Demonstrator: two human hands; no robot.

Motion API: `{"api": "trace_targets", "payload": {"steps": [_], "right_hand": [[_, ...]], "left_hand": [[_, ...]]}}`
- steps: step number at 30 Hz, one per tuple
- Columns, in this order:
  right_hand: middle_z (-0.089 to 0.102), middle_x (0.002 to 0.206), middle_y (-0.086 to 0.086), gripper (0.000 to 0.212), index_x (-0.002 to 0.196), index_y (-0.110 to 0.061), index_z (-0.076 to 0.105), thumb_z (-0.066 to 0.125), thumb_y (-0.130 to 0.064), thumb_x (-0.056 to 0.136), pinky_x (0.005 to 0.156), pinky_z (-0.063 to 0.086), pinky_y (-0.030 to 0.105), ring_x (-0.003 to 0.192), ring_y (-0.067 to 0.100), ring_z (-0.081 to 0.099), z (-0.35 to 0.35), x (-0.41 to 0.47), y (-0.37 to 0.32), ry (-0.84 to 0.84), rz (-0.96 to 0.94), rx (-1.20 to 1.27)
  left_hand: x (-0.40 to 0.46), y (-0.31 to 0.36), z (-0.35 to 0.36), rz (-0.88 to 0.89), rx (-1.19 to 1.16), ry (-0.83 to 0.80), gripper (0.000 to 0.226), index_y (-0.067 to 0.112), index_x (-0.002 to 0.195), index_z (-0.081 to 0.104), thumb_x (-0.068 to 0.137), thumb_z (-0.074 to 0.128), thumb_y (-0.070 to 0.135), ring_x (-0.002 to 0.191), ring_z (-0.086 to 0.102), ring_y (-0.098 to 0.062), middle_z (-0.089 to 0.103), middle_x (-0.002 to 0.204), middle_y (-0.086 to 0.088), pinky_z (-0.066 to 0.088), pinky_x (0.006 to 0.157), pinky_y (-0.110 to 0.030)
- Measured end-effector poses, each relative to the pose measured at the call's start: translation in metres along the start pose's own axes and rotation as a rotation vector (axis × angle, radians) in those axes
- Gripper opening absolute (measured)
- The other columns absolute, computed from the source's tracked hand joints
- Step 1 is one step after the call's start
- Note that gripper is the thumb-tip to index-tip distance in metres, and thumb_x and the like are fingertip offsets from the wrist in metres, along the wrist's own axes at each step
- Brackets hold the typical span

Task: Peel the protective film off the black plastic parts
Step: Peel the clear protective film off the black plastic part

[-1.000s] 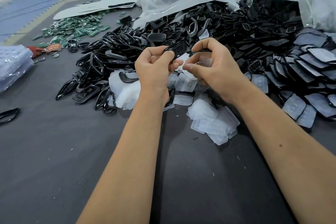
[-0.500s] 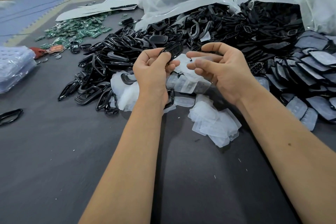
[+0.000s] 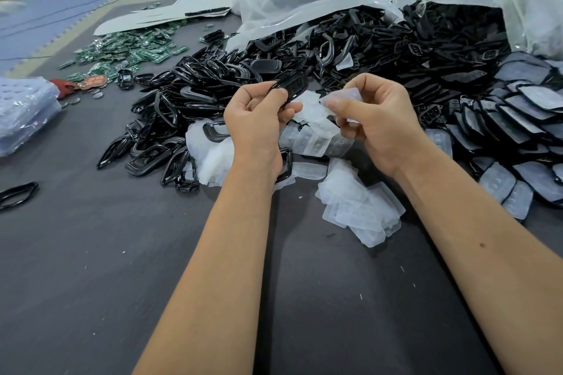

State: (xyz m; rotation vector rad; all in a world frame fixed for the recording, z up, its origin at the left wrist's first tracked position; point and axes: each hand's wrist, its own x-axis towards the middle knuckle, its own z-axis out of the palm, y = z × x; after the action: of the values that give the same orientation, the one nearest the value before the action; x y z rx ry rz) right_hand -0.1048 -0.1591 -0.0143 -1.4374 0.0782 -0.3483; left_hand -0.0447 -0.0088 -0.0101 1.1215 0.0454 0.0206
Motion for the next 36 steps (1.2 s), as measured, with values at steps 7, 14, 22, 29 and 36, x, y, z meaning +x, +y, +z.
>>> {"api": "trace_targets", "payload": {"steps": [7, 14, 22, 29, 36], "right_hand": [[0.065, 0.069, 0.003, 0.034, 0.066, -0.019, 0.047, 0.07, -0.003, 0.085, 0.047, 0.031, 0.025, 0.053, 0.014, 0.044, -0.001, 0.002, -0.001, -0.028, 0.014, 0.06], [0.069, 0.08, 0.0, 0.007, 0.091, -0.013, 0.075, 0.071, -0.011, 0.096, 0.073, 0.054, 0.032, 0.076, 0.017, 0.067, 0.002, 0.003, 0.002, -0.022, -0.021, 0.045], [0.074, 0.076, 0.005, 0.01, 0.089, -0.008, 0.074, 0.081, -0.001, 0.086, 0.067, 0.057, 0.025, 0.068, 0.019, 0.07, 0.004, 0.003, 0.003, 0.135, -0.157, -0.074], [0.074, 0.071, 0.007, 0.008, 0.083, -0.01, 0.077, 0.085, -0.007, 0.084, 0.055, 0.051, 0.021, 0.059, 0.019, 0.067, 0.002, 0.004, 0.002, 0.204, -0.158, -0.072], [0.073, 0.075, 0.016, 0.011, 0.085, -0.003, 0.076, 0.085, -0.008, 0.084, 0.047, 0.046, 0.023, 0.054, 0.016, 0.062, 0.005, 0.003, 0.002, 0.213, -0.108, -0.041]], "left_hand": [[0.001, -0.003, -0.001, -0.022, 0.033, -0.039, 0.015, 0.003, 0.096, 0.064, 0.089, 0.067, -0.01, 0.054, 0.067, -0.017, 0.057, 0.083, -0.014, 0.051, 0.053, -0.019], [0.001, -0.008, -0.002, 0.016, 0.111, -0.084, 0.02, 0.004, 0.099, 0.073, 0.088, 0.067, -0.011, 0.055, 0.067, -0.018, 0.068, 0.074, -0.008, 0.053, 0.056, -0.02], [0.002, -0.012, -0.003, 0.098, 0.194, -0.166, 0.022, 0.005, 0.097, 0.074, 0.088, 0.065, -0.012, 0.05, 0.063, -0.014, 0.061, 0.054, 0.008, 0.058, 0.065, -0.026], [0.001, -0.011, -0.003, 0.042, 0.165, -0.217, 0.018, 0.008, 0.097, 0.079, 0.092, 0.069, -0.005, 0.061, 0.071, -0.022, 0.072, 0.077, -0.004, 0.06, 0.066, -0.026], [-0.001, -0.007, -0.002, -0.071, 0.044, -0.241, 0.033, -0.002, 0.101, 0.077, 0.105, 0.055, 0.023, 0.066, 0.072, -0.028, 0.077, 0.103, -0.016, 0.062, 0.066, -0.03]]}}
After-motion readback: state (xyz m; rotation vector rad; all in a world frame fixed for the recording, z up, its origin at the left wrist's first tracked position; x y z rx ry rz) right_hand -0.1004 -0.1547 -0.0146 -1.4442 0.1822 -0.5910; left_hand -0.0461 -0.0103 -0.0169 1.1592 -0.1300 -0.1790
